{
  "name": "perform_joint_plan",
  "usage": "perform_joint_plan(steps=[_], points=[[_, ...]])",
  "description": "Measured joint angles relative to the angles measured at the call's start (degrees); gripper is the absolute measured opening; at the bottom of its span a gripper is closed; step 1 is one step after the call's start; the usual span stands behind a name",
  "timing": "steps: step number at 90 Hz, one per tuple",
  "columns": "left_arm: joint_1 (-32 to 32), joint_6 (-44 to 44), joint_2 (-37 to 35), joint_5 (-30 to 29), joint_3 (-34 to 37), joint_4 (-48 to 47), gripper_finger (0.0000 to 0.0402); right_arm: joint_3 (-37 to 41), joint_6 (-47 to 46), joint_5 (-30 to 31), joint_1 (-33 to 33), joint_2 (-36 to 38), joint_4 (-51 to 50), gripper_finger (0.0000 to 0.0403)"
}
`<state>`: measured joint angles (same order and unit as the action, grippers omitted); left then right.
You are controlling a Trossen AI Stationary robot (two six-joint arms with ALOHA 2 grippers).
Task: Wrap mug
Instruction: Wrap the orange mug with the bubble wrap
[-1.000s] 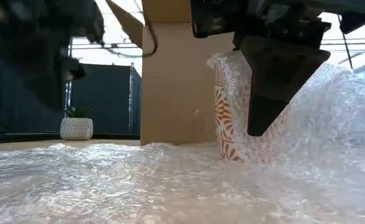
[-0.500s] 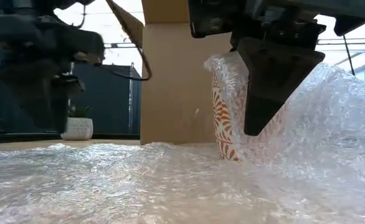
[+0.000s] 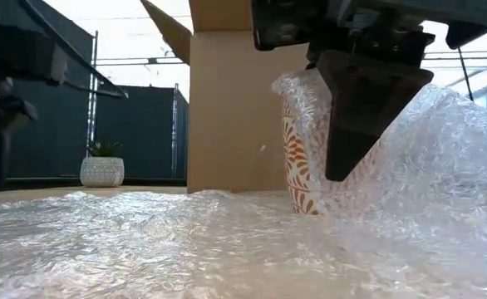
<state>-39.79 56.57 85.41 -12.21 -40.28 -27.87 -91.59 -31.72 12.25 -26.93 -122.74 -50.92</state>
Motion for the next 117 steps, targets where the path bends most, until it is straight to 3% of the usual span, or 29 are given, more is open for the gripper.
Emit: perform_joint_plan(steps=[20,37,55,65,83,96,117], points=[[-0.22,-6.09,-0.27,-3.45,7.62,16.42,0.0203,0.05,-0.01,0.16,0.08,0.0,0.59,0.016],[1.03,-17.22,0.08,-9.72,8.24,23.58,0.0203,0.08,-0.22,1.9,0.02,-0.08,2.21,0.016],[4.23,-21.48,0.28,-9.85,8.18,32.77,0.0199,0.15,-0.16,1.94,0.1,-0.11,2.83,0.016],[5.21,-21.5,0.32,-9.77,7.84,33.96,0.0158,0.15,-0.17,1.92,0.1,-0.11,2.88,0.016],[5.86,-21.66,0.33,-9.24,7.05,37.16,0.0015,0.11,-0.11,1.88,0.12,-0.11,2.89,0.016],[5.82,-22.71,-0.13,-8.85,6.59,40.16,0.0006,-3.13,0.2,1.53,0.21,-0.37,-0.71,0.016],[5.44,-23.03,-3.81,-8.75,4.74,37.99,0.0002,-14.63,2.86,0.93,0.34,-0.53,-12.23,0.016]])
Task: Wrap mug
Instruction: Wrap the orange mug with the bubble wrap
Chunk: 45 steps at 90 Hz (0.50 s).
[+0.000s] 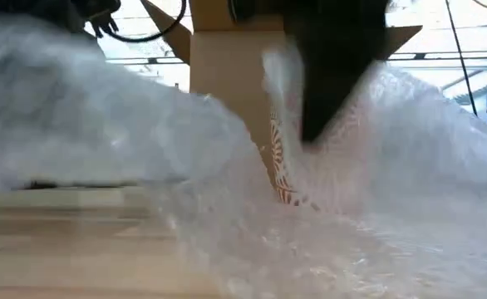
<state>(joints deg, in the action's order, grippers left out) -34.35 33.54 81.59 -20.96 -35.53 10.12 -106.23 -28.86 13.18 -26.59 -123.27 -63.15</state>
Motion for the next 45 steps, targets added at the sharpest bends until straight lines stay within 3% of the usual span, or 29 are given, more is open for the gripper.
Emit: perform_joint_plan(steps=[22,45], points=[[-0.02,-1.38,-1.08,0.07,-0.04,-0.38,0.0002,-8.58,-0.7,0.4,0.22,0.07,-9.07,0.016],[-0.04,-4.11,-1.08,-0.12,-2.54,0.04,0.0002,-1.93,-0.86,-2.35,0.17,-0.41,-4.4,0.016]])
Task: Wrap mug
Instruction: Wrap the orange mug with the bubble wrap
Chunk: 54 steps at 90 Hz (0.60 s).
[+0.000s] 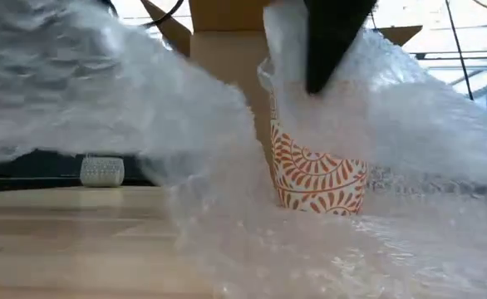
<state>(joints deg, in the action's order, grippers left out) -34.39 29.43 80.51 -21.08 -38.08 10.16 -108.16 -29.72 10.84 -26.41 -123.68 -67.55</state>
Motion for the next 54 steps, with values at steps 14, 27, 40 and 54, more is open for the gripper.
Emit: perform_joint_plan(steps=[14,27,40,54], points=[[0.99,-8.74,0.0,-0.41,-3.48,3.29,0.0001,5.34,-1.15,-0.07,0.43,-0.04,2.13,0.016],[4.3,-13.92,1.97,-0.4,-4.68,5.9,0.0001,6.05,-2.02,0.0,0.65,-0.04,2.73,0.016],[8.38,-16.57,5.23,4.44,-4.7,13.88,0.0001,5.79,-1.1,1.27,0.59,-0.04,3.75,0.016],[11.7,-19.31,10.03,9.56,-4.68,22.62,0.0001,5.79,-0.17,1.16,0.5,0.0,4.64,0.016]])
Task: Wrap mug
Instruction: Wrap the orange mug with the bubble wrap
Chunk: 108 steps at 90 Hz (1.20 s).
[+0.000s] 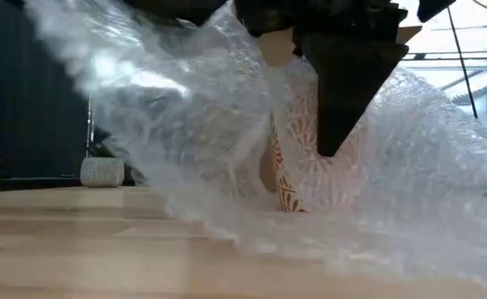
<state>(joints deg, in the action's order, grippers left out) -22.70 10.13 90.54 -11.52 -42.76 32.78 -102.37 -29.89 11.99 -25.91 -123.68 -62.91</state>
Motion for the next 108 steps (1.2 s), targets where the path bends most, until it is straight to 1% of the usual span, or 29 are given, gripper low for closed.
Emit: perform_joint_plan(steps=[4,13,27,44,51,61,77,98,108], points=[[0.75,-0.08,1.43,1.2,-0.06,2.46,0.0001,-0.02,0.44,-0.08,-0.09,0.0,1.3,0.016],[2.17,-0.02,4.71,2.9,-0.11,4.91,0.0001,-0.09,0.82,0.23,0.09,0.02,1.8,0.016],[3.04,0.13,9.05,4.01,-0.24,9.67,0.0001,-0.09,0.84,0.29,0.29,0.03,2.57,0.016],[3.07,1.47,13.58,4.61,-2.27,10.46,0.0001,-0.1,0.77,0.25,0.46,0.1,2.44,0.016],[3.06,1.53,15.23,5.42,-3.44,10.72,0.0001,-0.81,0.78,0.02,0.46,0.24,0.96,0.016],[3.04,1.56,16.85,5.59,-4.81,11.12,0.0001,-4.29,0.59,0.02,0.44,0.35,-3.01,0.016],[3.08,1.51,16.9,5.61,-5.31,10.66,0.0001,-10.97,0.59,0.04,-0.13,0.46,-10.28,0.016],[3.08,1.56,16.87,5.59,-5.31,10.44,0.0001,-21.3,-1.03,0.04,-2.15,0.54,-22.12,0.016],[3.08,1.56,16.87,5.59,-5.31,10.41,0.0001,-24.73,-2.4,0.55,-4.06,0.57,-25.6,0.016]])
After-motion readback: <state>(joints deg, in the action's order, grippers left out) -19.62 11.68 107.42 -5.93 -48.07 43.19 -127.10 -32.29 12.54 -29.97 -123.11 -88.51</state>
